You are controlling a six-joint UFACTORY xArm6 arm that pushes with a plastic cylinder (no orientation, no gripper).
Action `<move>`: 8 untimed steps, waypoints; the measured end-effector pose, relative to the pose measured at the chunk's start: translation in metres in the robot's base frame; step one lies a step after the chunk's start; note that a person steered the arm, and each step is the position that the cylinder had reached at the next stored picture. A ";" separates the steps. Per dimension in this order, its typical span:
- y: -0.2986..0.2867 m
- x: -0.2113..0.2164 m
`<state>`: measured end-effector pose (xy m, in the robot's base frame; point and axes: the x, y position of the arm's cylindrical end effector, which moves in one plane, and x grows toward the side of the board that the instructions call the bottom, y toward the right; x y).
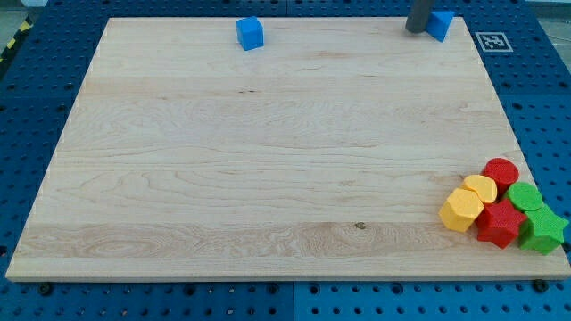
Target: Place robot arm on top of blue cube
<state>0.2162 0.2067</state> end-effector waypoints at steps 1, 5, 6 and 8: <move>-0.002 -0.010; -0.135 -0.024; -0.155 -0.023; -0.198 -0.024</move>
<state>0.1926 0.0087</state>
